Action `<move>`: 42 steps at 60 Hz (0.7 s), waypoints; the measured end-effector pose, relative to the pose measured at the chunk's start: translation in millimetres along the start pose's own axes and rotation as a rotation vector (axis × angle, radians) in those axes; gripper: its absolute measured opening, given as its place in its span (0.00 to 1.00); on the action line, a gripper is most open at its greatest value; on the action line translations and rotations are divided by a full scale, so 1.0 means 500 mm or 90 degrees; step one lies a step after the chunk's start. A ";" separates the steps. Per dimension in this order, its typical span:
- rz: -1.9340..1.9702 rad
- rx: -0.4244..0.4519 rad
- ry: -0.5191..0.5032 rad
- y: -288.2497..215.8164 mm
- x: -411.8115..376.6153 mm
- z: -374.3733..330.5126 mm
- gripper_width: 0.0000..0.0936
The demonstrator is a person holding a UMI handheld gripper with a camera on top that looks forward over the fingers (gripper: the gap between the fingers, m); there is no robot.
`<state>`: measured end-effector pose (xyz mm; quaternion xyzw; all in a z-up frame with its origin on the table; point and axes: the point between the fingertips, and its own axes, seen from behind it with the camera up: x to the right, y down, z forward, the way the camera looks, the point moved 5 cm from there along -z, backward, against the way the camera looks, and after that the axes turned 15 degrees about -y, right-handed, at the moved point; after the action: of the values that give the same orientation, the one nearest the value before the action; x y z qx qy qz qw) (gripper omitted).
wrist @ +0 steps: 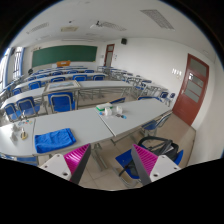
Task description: Fold towel
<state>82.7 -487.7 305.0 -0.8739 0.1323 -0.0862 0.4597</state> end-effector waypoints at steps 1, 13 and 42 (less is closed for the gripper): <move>-0.001 -0.001 -0.001 0.004 -0.002 -0.011 0.91; -0.018 -0.044 -0.038 0.103 -0.072 0.020 0.91; -0.130 -0.047 -0.325 0.245 -0.697 0.321 0.91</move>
<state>-223.3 -320.8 103.3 -0.8921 -0.0738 0.0960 0.4352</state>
